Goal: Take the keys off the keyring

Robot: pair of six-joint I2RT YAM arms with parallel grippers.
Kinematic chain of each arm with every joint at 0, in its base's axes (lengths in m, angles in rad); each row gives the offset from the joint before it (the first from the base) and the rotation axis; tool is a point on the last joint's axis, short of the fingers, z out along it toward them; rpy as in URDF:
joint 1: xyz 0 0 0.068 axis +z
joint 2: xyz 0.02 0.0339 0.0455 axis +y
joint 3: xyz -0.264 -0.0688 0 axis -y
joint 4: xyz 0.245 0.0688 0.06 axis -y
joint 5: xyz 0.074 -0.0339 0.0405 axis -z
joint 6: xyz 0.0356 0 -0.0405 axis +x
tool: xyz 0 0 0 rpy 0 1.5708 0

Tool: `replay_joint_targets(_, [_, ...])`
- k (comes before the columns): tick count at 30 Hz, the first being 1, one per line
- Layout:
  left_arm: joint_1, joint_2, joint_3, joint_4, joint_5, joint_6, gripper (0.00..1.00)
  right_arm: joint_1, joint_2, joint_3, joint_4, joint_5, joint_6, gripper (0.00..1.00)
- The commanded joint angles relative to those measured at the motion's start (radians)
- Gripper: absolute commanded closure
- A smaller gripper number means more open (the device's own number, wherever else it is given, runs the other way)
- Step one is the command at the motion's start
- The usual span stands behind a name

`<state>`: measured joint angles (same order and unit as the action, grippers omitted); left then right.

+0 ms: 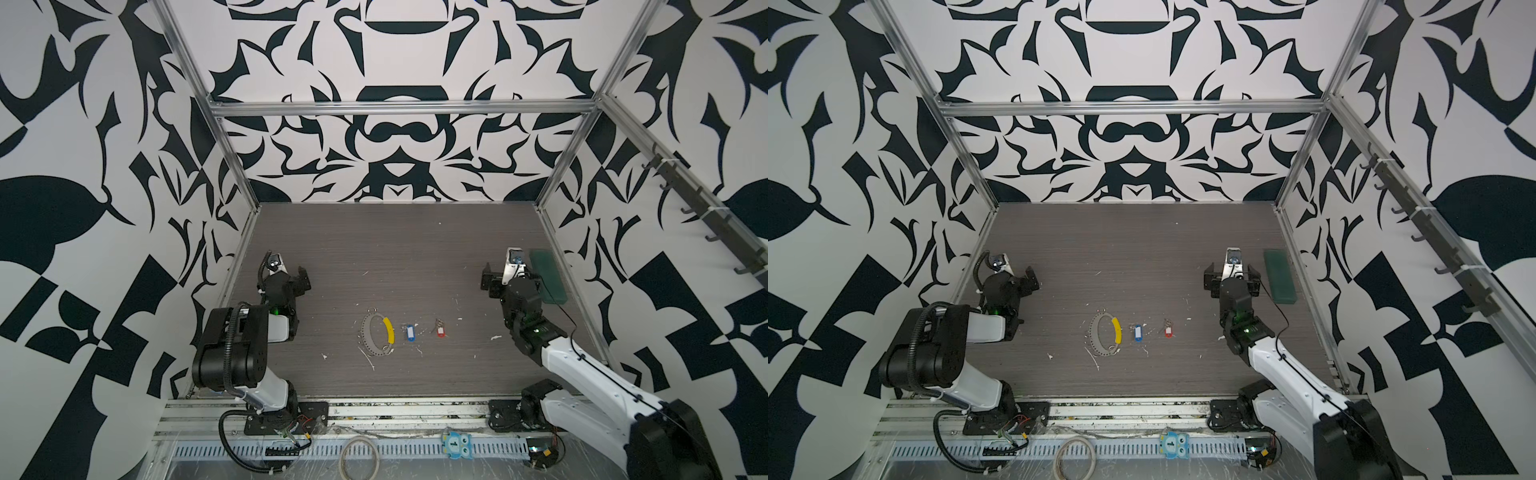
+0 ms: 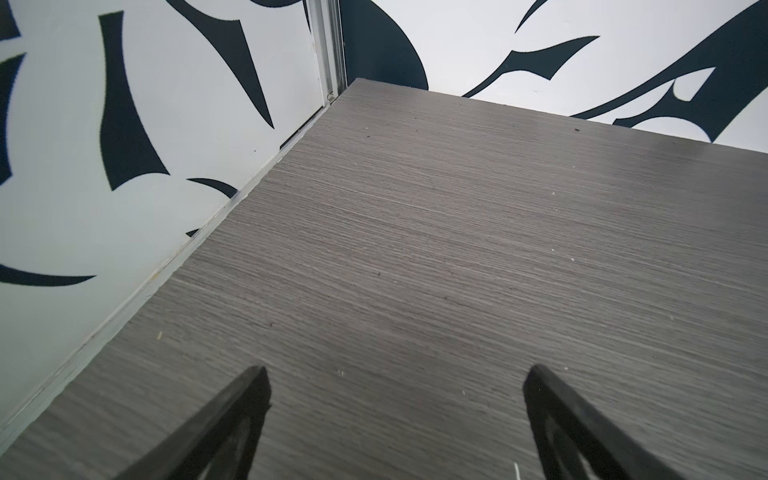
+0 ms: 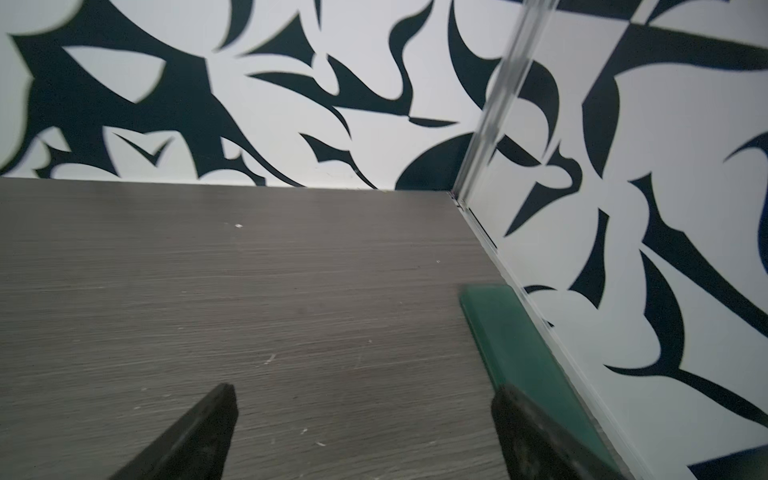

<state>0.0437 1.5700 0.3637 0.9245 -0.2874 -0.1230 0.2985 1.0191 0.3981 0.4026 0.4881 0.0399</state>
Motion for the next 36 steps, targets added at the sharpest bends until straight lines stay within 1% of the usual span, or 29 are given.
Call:
replay_joint_targets(1, [0.002,-0.001,0.000,0.035,0.004,-0.006,0.01,-0.062,0.131,-0.019,0.136,-0.073,-0.021,0.01])
replay_joint_targets(4, [0.001,-0.001,0.001,0.033,0.004,-0.005,0.01,-0.101,0.269,-0.052,0.291,-0.121,-0.020,0.01])
replay_joint_targets(6, [0.002,0.000,0.001,0.033,0.005,-0.005,0.01,-0.120,0.352,-0.066,0.392,-0.155,-0.041,0.01])
replay_joint_targets(7, [0.002,0.000,0.001,0.032,0.007,-0.003,0.01,-0.123,0.364,-0.047,0.365,-0.159,-0.054,0.01])
replay_joint_targets(8, [0.002,0.000,0.002,0.031,0.008,-0.004,0.01,-0.137,0.376,-0.032,0.354,-0.195,-0.061,0.01])
replay_joint_targets(9, [0.002,-0.001,0.001,0.033,0.008,-0.004,0.01,-0.149,0.400,-0.028,0.373,-0.214,-0.061,0.01])
replay_joint_targets(10, [0.002,-0.002,-0.001,0.035,0.008,-0.003,0.01,-0.158,0.429,-0.033,0.405,-0.216,-0.055,0.01])
replay_joint_targets(13, [0.002,-0.005,-0.003,0.037,0.008,-0.003,0.01,-0.174,0.560,-0.055,0.575,-0.229,-0.055,0.01])
replay_joint_targets(14, [0.002,-0.005,-0.003,0.037,0.008,-0.003,0.01,-0.177,0.545,-0.050,0.548,-0.240,-0.051,0.01])
replay_joint_targets(15, [0.002,-0.005,-0.003,0.037,0.008,-0.003,0.01,-0.192,0.527,-0.037,0.486,-0.260,-0.035,0.01])
replay_joint_targets(17, [0.002,-0.004,-0.003,0.037,0.008,-0.003,0.01,-0.195,0.546,-0.044,0.532,-0.263,-0.040,0.00])
replay_joint_targets(19, [0.002,-0.005,-0.003,0.037,0.008,-0.004,0.01,-0.195,0.536,-0.035,0.495,-0.264,-0.038,0.00])
replay_joint_targets(21, [0.002,-0.005,-0.005,0.037,0.008,-0.005,0.01,-0.196,0.542,-0.039,0.513,-0.259,-0.039,0.01])
replay_joint_targets(24, [0.001,-0.005,-0.005,0.037,0.008,-0.005,0.01,-0.196,0.535,-0.051,0.523,-0.171,-0.004,0.01])
replay_joint_targets(36, [0.002,-0.005,-0.005,0.039,0.008,-0.003,0.01,-0.194,0.532,-0.056,0.531,-0.179,-0.008,0.01])
